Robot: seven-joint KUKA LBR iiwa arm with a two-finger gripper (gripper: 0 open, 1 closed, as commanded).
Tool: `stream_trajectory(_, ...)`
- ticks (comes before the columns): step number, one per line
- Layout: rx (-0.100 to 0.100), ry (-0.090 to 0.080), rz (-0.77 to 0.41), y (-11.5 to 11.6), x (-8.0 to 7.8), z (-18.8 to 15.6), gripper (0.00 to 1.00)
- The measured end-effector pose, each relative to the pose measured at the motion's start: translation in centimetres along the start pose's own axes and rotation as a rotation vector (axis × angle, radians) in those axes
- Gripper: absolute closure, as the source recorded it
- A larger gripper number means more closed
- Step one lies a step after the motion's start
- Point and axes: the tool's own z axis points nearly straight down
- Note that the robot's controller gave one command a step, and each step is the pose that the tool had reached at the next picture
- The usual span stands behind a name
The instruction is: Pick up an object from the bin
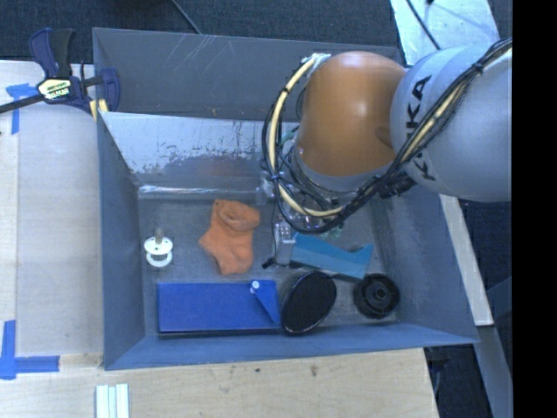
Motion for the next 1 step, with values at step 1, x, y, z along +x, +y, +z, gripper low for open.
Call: stream_trajectory(1,-0.001,-0.009,0.002,-0.04,-0.16,-0.47,0.00)
